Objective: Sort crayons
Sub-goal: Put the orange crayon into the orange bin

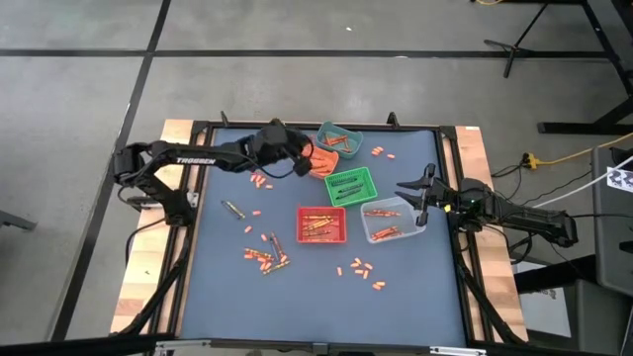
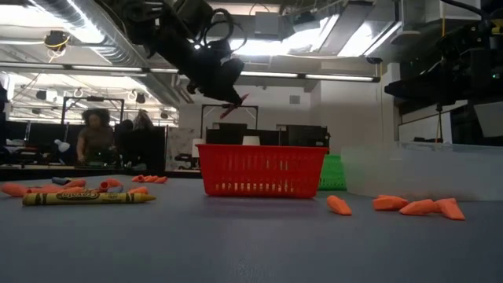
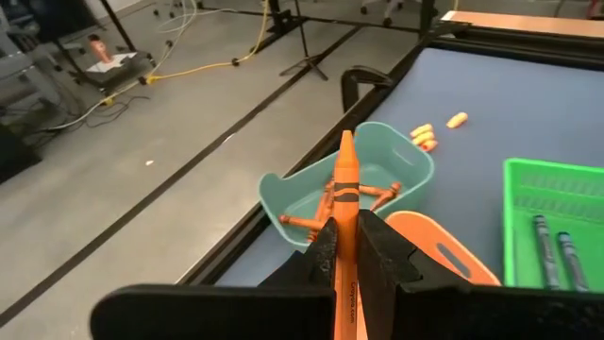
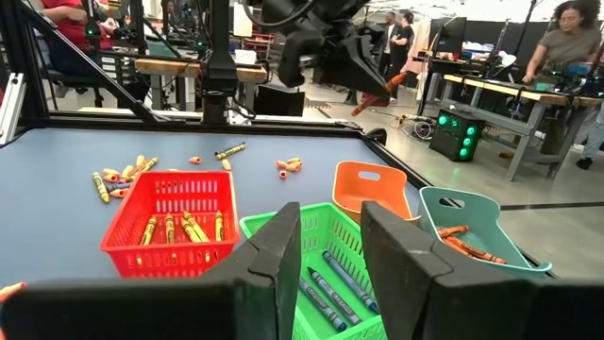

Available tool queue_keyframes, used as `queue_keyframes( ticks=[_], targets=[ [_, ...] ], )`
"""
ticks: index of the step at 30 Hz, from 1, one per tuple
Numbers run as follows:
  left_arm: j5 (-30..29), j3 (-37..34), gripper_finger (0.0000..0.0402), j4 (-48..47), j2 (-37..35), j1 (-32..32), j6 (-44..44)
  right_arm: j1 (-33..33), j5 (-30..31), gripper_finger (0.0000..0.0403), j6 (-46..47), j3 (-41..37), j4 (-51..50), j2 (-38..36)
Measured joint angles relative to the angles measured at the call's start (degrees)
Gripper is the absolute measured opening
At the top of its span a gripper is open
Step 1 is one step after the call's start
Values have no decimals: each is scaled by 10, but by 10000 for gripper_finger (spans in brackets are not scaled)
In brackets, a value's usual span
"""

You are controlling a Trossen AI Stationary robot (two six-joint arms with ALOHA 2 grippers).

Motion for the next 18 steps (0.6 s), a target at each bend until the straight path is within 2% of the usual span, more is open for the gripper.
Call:
queue_keyframes(
  ticks=[13, 18],
  targets=[
    [1, 0, 8, 0, 0, 16, -1, 0, 0, 113, 0, 0, 0, 0],
    [1, 0, 33, 0, 0, 16, -2, 0, 0, 113, 0, 0, 0, 0]
  ],
)
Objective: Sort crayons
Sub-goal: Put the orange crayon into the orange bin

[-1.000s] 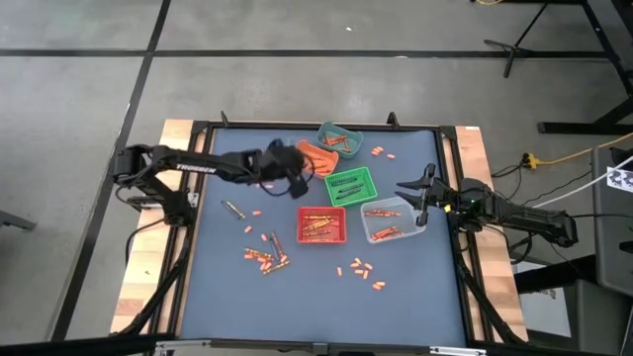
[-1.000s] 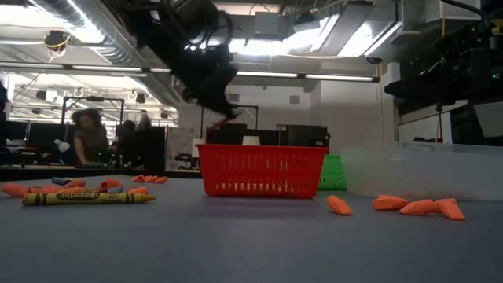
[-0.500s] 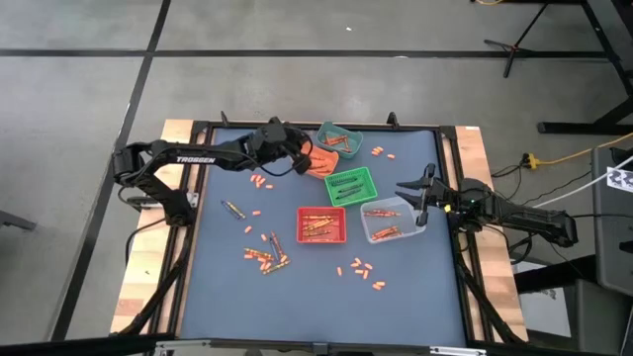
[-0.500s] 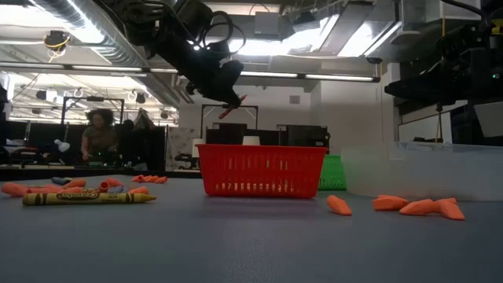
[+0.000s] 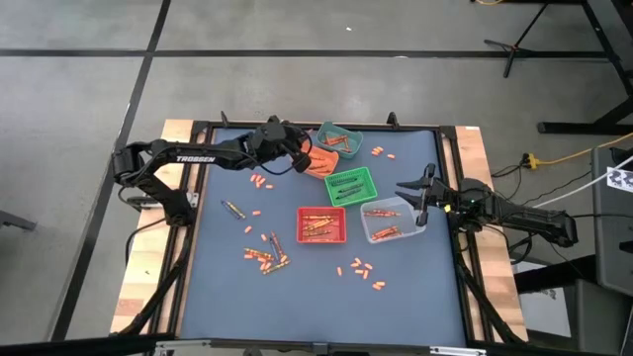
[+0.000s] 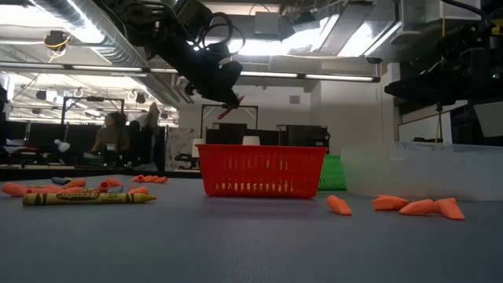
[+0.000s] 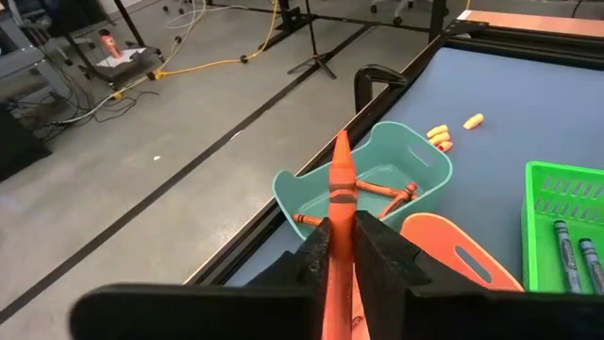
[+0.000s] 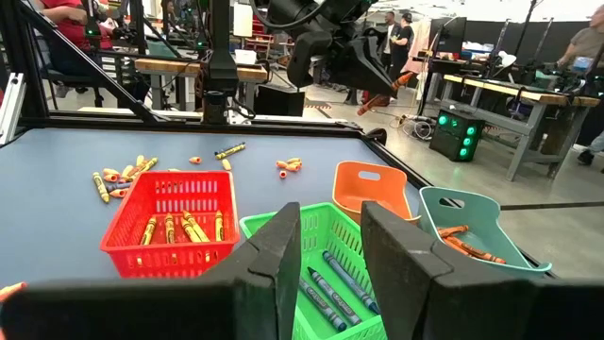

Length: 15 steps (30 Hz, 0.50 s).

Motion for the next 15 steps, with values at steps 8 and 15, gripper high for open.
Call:
queue_keyframes(
  ticks=[8, 15],
  targets=[
    [0, 0, 74, 0, 0, 0, -4, 0, 0, 113, 0, 0, 0, 0],
    [30, 0, 76, -25, 0, -1, -82, 0, 0, 113, 0, 0, 0, 0]
  ],
)
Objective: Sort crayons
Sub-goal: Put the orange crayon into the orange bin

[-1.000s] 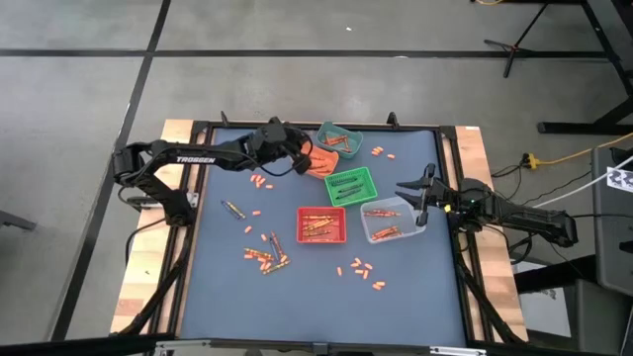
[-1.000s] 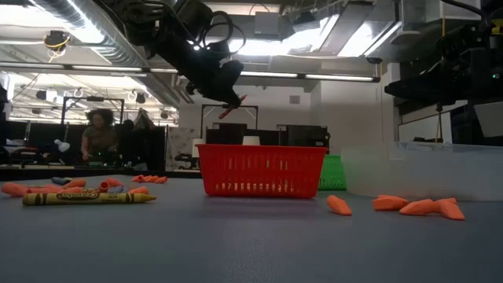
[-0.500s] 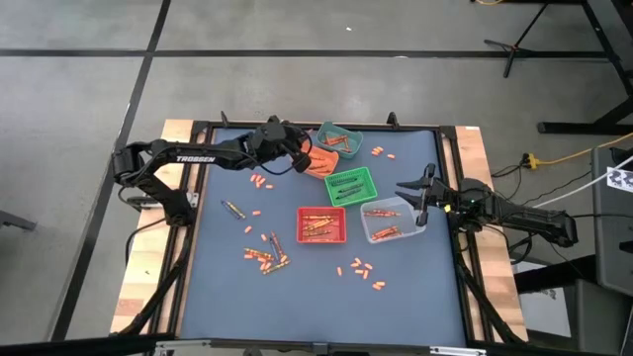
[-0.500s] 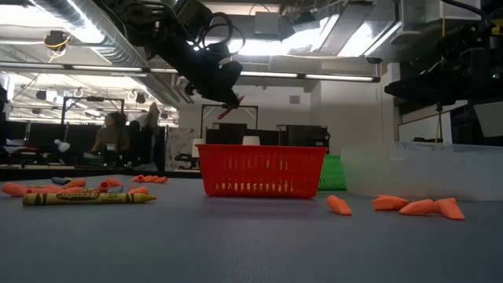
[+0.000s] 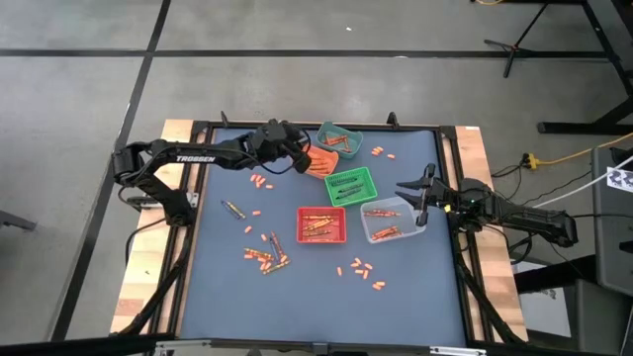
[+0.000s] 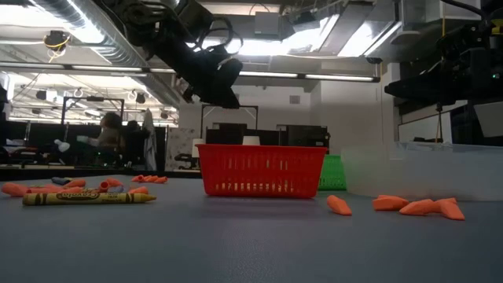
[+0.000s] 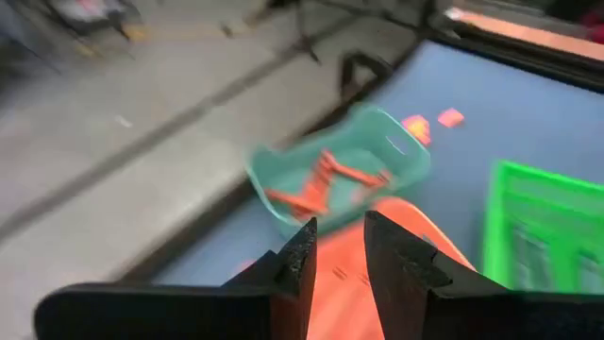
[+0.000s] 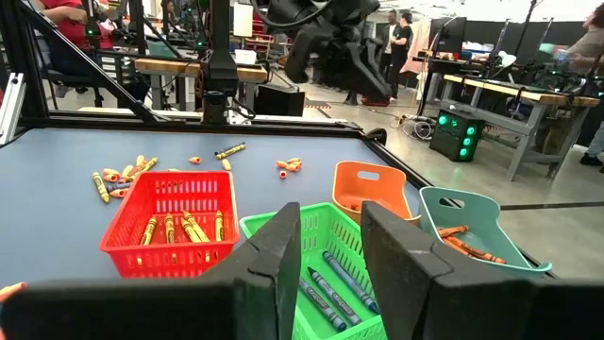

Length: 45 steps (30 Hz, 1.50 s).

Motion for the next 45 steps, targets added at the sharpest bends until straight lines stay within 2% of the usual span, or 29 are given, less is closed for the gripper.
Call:
queue_keyframes(
  ticks=[6, 13, 19, 32, 39, 45],
  targets=[
    [112, 0, 76, -112, 0, -27, -76, 0, 0, 113, 0, 0, 0, 0],
    [168, 0, 76, -268, 0, -105, -211, 0, 0, 113, 0, 0, 0, 0],
    [180, 0, 76, -318, 0, -181, -399, 0, 0, 113, 0, 0, 0, 0],
    [180, 0, 77, -320, 0, -323, -659, 0, 0, 113, 0, 0, 0, 0],
    [129, 0, 77, -321, 0, -375, -793, 0, 0, 113, 0, 0, 0, 0],
    [116, 0, 76, -332, 0, -404, -886, 0, 0, 113, 0, 0, 0, 0]
  ],
)
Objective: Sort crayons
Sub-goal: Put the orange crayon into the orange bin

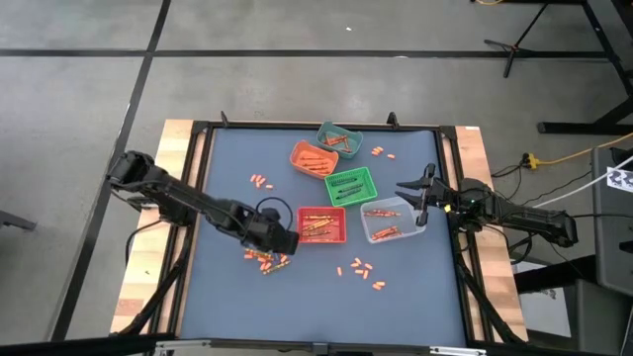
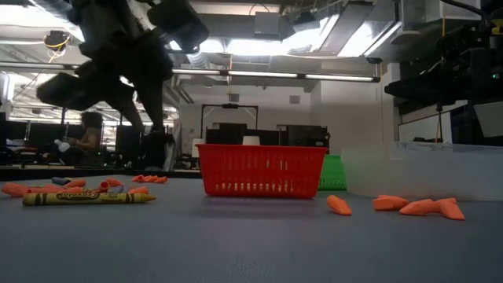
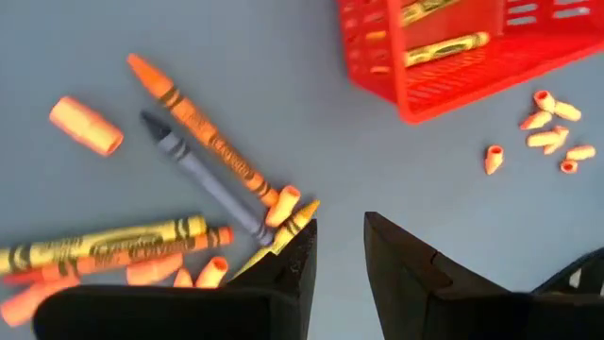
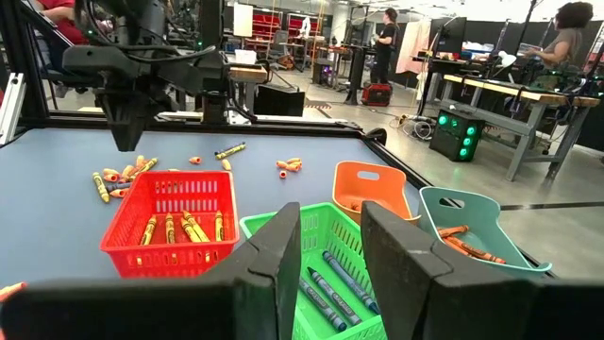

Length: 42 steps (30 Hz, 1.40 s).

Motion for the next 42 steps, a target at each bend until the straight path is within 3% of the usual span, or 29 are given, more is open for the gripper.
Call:
queue_keyframes(
  ticks=[6, 16, 42],
  targets=[
    [-1, 1, 69, -14, 30, -14, -67, 0, 0, 113, 0, 0, 0, 0],
    [0, 0, 69, -5, 77, -1, -79, 0, 0, 113, 0, 0, 0, 0],
    [1, 0, 69, -22, 96, 14, -100, 0, 0, 113, 0, 0, 0, 0]
  ],
)
